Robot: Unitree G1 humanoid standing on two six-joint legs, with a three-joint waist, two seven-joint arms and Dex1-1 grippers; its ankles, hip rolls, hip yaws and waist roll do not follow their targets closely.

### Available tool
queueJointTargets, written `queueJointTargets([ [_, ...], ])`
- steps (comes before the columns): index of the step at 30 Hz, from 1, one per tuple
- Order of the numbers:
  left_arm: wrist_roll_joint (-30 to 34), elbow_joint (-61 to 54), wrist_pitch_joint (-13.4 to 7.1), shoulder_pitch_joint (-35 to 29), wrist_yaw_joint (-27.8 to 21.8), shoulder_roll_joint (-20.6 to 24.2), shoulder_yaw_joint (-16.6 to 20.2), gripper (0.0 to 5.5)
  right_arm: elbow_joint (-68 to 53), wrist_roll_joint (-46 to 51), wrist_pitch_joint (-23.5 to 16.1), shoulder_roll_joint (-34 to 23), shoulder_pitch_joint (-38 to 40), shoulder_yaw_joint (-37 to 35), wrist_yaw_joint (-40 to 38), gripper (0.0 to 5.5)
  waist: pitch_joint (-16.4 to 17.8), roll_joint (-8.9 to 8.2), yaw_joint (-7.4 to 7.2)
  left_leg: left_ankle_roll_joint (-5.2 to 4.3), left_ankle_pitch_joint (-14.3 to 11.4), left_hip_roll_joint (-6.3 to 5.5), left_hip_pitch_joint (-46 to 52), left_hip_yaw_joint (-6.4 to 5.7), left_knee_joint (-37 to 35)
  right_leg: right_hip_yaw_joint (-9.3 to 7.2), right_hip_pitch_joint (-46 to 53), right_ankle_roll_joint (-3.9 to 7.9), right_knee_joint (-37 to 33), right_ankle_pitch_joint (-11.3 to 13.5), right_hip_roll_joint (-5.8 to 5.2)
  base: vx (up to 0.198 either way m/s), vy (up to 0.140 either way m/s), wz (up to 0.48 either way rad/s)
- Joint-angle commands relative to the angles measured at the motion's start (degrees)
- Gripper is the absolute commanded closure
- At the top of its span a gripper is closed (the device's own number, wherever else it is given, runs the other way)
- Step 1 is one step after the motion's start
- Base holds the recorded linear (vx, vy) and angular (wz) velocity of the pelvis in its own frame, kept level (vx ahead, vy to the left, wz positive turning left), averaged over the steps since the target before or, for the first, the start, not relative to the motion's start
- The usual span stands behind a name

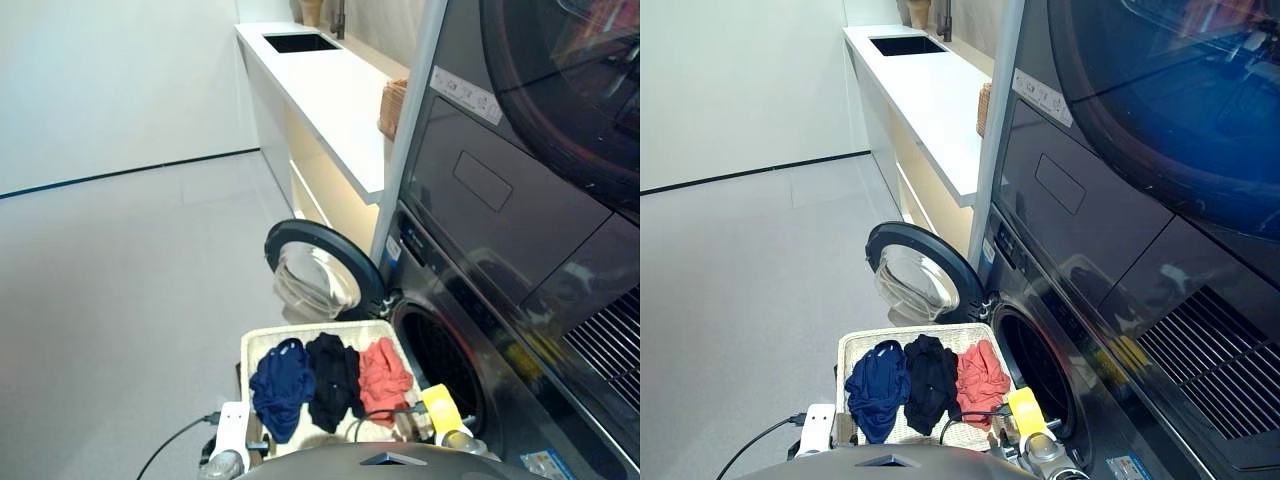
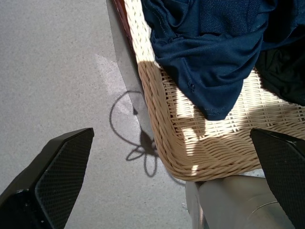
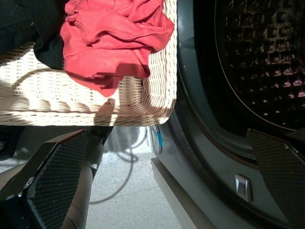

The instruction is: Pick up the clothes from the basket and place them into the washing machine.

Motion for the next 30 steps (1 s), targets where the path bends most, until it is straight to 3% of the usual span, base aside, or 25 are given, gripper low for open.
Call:
queueJointTargets([
  [1, 1.07, 2.99, -1.32, -3.97, -0.52, -1.93, 0.02, 0.0, 3.07, -0.43, -0.93, -0.13, -1.18, 2.03, 0.26, 0.0, -0.99, -0.75, -0.51, -1.52, 2.44, -1.23, -2.81, 2.53, -0.22, -0.19, 0.97, 2.54, 1.6, -1.47, 0.55, 0.0, 0.0, 0.0],
  [30, 4.69, 2.16, -0.93, -6.74, 0.93, -1.46, -2.85, 0.0, -0.7, -0.84, -1.23, -0.27, -2.75, 4.94, 0.33, 0.0, -0.06, -0.36, -1.24, -1.41, 2.37, -1.36, -4.12, 2.98, -0.22, 0.5, -0.63, 2.66, 1.37, -1.12, 0.61, 0.0, 0.0, 0.0],
])
